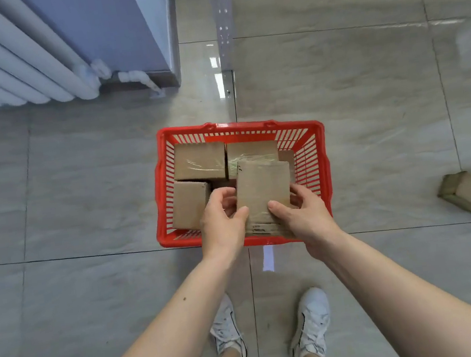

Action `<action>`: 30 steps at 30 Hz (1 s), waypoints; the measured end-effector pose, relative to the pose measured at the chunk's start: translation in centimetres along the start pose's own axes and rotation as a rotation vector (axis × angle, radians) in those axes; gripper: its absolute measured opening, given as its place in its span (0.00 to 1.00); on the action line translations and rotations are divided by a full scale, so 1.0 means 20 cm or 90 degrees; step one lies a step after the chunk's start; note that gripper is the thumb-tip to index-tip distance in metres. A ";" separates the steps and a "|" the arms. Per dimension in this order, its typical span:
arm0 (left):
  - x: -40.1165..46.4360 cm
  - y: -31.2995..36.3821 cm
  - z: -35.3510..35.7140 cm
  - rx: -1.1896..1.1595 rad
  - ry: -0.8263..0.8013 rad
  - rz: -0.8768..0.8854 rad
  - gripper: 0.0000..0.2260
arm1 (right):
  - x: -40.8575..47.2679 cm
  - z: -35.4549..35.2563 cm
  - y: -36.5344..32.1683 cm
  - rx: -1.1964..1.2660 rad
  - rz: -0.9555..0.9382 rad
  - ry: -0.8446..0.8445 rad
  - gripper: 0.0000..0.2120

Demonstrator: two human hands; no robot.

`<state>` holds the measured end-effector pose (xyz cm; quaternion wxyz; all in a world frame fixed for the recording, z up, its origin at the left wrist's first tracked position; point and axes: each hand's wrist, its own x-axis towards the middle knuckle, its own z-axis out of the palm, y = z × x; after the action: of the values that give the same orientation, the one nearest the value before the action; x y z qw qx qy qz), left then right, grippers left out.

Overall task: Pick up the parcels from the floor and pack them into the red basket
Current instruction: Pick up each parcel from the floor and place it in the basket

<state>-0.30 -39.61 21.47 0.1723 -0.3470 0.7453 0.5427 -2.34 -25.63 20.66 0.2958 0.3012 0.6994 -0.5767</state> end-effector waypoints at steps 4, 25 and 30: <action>0.10 -0.13 -0.07 0.007 -0.040 -0.019 0.19 | 0.07 0.13 0.08 -0.036 0.014 -0.001 0.26; 0.72 -0.77 0.06 0.309 0.040 -0.032 0.26 | 0.78 0.59 0.58 -0.138 0.046 0.000 0.31; 0.74 -0.83 0.05 0.255 0.081 0.018 0.25 | 0.82 0.62 0.62 -0.141 0.038 -0.003 0.29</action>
<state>1.03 -46.47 0.32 0.1825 -0.3287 0.8525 0.3631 -2.60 -34.67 -1.55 0.3460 0.2859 0.7491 -0.4873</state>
